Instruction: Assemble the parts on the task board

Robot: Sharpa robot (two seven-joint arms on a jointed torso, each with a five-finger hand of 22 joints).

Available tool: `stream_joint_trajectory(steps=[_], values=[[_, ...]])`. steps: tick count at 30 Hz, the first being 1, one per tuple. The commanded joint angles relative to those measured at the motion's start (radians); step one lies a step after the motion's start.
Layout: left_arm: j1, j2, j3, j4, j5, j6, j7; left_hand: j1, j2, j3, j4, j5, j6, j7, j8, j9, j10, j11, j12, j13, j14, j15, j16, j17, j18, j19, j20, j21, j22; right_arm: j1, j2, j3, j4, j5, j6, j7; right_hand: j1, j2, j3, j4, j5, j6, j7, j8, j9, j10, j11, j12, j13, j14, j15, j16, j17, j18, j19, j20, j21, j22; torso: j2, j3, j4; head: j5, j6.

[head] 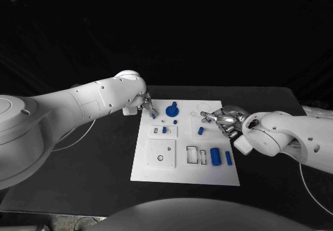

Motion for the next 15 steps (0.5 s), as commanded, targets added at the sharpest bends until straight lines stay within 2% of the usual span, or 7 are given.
stream_joint_trajectory(steps=[1,4,12,15], values=[[-0.001,0.0,0.0,0.004,0.009,0.013,0.001,0.039,-0.002,0.027,-0.003,0.007,-0.007,-0.002,-0.001,0.003,0.106,-0.008,0.002,0.263,0.104,0.004,0.003,0.263,-0.007,0.105,0.007,0.002,0.263,0.0,0.001,0.0,0.001,-0.003,0.013,-0.001,0.011,-0.003,-0.005,-0.001,0.005,-0.008,0.035,0.005,0.001,0.105,0.006,0.003,0.263,0.104,0.005,0.004,0.263,-0.014,0.105,0.005,0.004,0.263,0.0,-0.0004,-0.0005,-0.002,0.0],[-0.001,-0.004,0.0,0.008,0.011,0.006,0.004,0.072,-0.014,0.061,-0.001,0.02,-0.009,0.0,0.002,0.005,0.106,-0.007,0.002,0.263,0.104,0.005,0.003,0.263,-0.007,0.105,0.007,0.002,0.263,0.0,0.0,0.0,0.001,-0.003,0.012,-0.001,0.011,-0.003,-0.005,-0.001,0.005,-0.008,0.035,0.005,0.001,0.105,0.006,0.003,0.263,0.104,0.005,0.004,0.263,-0.014,0.105,0.005,0.004,0.263,0.0,-0.0002,-0.0002,-0.002,0.0],[0.001,-0.03,0.002,0.041,0.013,-0.021,0.003,0.082,-0.028,0.08,0.001,0.021,-0.007,0.002,0.005,0.007,0.106,-0.006,0.002,0.263,0.104,0.004,0.003,0.263,-0.007,0.105,0.007,0.002,0.263,0.0,-0.001,0.0,-0.001,-0.003,0.012,-0.001,0.012,-0.002,-0.005,-0.001,0.007,-0.008,0.035,0.006,0.002,0.105,0.006,0.003,0.263,0.104,0.005,0.004,0.263,-0.014,0.105,0.005,0.004,0.263,-0.001,0.0003,0.0014,-0.002,0.0],[0.008,-0.05,0.003,0.069,0.013,-0.03,-0.002,0.083,-0.033,0.084,0.001,0.022,-0.006,0.001,0.006,0.008,0.106,-0.006,0.002,0.263,0.104,0.004,0.003,0.263,-0.007,0.105,0.007,0.002,0.263,0.0,0.0,0.0,-0.003,-0.003,0.012,-0.001,0.012,-0.002,-0.005,-0.001,0.007,-0.008,0.035,0.006,0.002,0.105,0.006,0.003,0.263,0.104,0.005,0.004,0.263,-0.014,0.105,0.005,0.004,0.263,-0.002,0.0023,-0.0001,0.0,0.0]])
